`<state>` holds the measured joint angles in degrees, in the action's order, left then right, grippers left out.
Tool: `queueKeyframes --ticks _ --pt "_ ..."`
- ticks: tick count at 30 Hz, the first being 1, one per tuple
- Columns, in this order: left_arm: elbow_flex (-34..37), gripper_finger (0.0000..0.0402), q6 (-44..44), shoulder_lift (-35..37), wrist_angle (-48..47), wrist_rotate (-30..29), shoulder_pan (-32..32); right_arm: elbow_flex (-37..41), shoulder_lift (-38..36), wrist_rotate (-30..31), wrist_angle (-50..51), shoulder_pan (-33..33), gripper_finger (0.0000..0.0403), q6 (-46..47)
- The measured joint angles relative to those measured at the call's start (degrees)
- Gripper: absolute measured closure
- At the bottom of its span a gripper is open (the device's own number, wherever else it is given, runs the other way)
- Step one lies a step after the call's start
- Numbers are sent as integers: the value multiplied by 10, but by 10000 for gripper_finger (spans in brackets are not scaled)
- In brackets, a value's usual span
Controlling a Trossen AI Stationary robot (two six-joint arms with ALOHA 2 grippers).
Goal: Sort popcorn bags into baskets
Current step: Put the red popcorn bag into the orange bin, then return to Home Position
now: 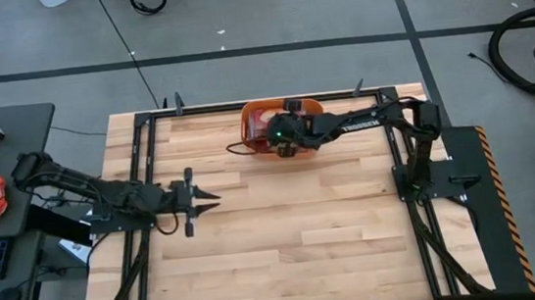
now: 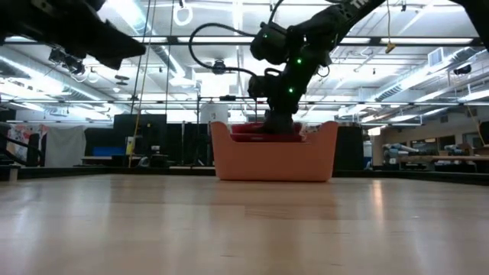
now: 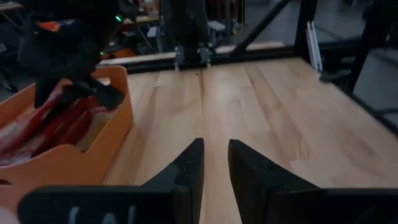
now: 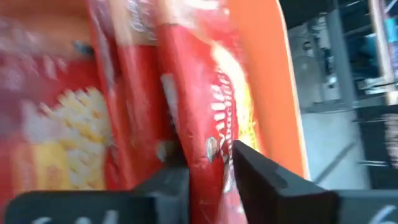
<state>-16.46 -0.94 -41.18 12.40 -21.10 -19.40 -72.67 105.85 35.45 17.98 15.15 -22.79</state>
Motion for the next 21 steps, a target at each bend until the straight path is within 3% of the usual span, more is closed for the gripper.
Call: queueKeyframes --ticks 7,13,21 --pt "50 324 25 87 24 -5 0 -17 -48 -26 80 -21 225 82" --pt "81 324 42 150 29 -18 0 3 -131 -35 131 -45 213 155" --pt "94 324 37 229 23 -17 0 166 -267 -34 -8 -88 222 199"
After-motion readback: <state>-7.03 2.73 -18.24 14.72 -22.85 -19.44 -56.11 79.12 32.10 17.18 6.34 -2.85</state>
